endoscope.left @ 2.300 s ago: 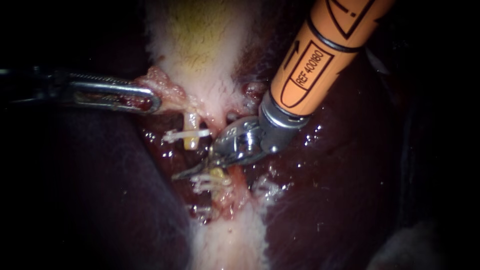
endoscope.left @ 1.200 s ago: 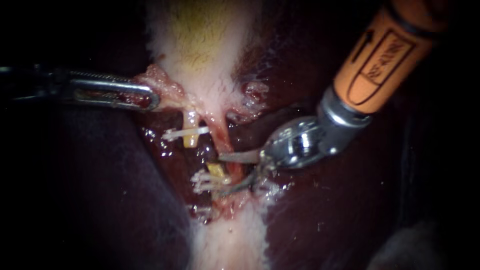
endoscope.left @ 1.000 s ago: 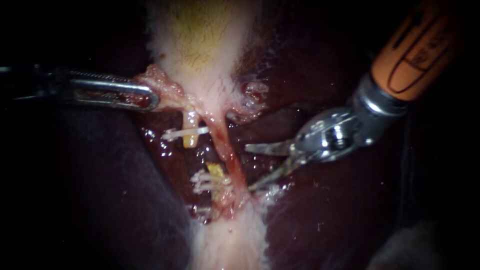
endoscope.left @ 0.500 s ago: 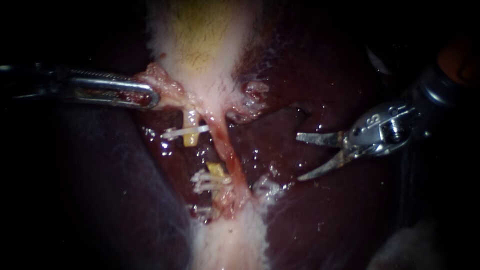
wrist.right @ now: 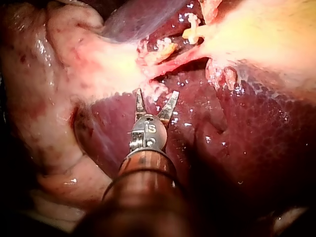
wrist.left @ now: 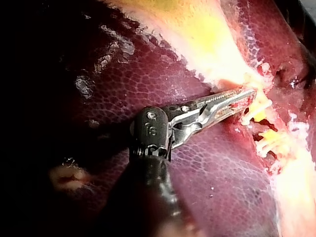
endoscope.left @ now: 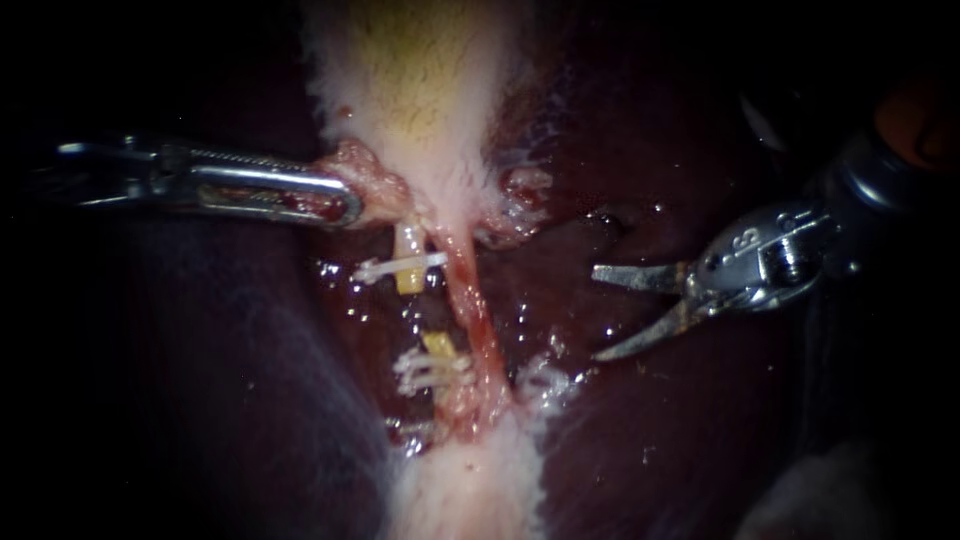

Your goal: Go back from the cut left tube

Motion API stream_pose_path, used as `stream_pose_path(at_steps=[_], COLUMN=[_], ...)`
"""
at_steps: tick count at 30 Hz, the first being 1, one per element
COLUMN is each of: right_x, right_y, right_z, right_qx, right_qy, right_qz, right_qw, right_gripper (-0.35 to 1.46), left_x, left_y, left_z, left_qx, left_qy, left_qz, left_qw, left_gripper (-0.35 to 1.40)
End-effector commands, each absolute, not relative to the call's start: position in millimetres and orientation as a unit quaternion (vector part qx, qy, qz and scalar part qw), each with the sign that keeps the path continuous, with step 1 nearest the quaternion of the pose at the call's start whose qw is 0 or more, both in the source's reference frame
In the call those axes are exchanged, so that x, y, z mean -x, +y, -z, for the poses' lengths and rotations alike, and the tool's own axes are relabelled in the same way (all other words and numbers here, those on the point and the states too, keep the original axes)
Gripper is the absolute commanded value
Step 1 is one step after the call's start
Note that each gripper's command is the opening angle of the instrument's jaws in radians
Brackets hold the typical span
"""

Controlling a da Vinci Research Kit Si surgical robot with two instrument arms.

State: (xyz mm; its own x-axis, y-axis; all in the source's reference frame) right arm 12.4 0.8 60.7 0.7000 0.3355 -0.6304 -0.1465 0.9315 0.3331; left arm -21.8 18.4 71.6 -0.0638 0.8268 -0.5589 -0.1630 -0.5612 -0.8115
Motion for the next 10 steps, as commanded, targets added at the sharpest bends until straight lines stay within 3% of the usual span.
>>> stream_pose_path(at_steps=[1,10], right_x=[-12.4,-12.5], right_y=[0.8,0.8], right_z=[-60.7,-60.7], right_qx=[-0.130,-0.130], right_qy=[0.364,0.364], right_qz=[-0.132,-0.132], right_qw=[0.913,0.913], right_gripper=[1.45,1.45], left_x=[21.8,21.7], left_y=[18.5,18.6], left_z=[-71.8,-71.9], left_qx=[0.576,0.575], left_qy=[-0.288,-0.289], left_qz=[-0.670,-0.671], left_qw=[0.368,0.368], left_gripper=[-0.35,-0.35])
